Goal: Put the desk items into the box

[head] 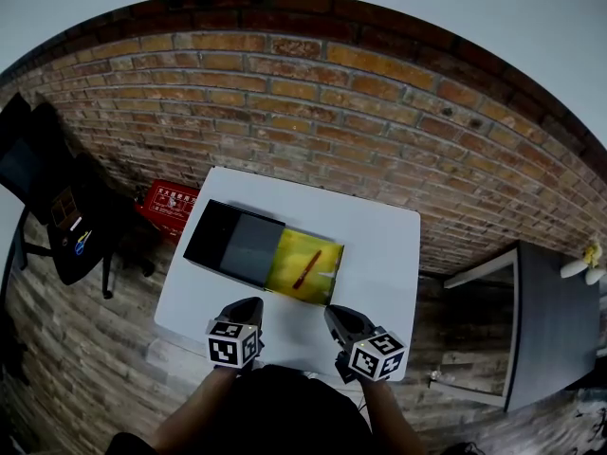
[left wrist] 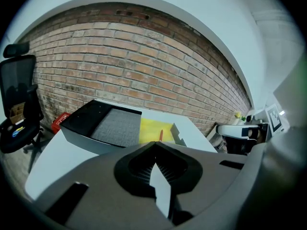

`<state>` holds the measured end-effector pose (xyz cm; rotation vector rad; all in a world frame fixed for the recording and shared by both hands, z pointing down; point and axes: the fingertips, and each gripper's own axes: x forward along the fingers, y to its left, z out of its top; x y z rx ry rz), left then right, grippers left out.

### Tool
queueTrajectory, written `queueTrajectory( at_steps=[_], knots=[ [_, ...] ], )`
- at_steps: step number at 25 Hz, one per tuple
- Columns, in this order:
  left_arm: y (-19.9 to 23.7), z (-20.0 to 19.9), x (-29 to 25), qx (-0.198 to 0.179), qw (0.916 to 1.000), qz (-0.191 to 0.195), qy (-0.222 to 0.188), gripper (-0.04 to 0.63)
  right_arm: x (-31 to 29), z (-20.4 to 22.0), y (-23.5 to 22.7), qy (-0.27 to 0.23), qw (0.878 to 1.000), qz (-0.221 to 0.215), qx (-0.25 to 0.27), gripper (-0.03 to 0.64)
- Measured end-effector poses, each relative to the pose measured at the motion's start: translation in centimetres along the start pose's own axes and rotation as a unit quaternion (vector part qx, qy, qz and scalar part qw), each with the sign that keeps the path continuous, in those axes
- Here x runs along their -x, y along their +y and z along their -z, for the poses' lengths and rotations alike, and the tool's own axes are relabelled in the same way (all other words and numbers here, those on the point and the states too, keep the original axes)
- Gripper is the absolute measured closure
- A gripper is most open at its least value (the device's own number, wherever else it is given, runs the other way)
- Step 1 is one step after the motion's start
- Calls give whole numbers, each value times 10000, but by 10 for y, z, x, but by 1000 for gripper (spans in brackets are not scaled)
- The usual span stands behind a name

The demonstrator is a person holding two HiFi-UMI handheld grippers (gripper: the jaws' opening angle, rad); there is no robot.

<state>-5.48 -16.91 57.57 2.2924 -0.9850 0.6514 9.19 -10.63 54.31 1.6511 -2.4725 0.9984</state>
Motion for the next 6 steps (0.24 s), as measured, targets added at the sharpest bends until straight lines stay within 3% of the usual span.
queueTrajectory(
  at_steps=[6],
  knots=[
    [4, 2, -1, 134, 9999, 17, -16, 581, -2, -1, -3, -29, 10000, -36, -57, 595]
  ],
)
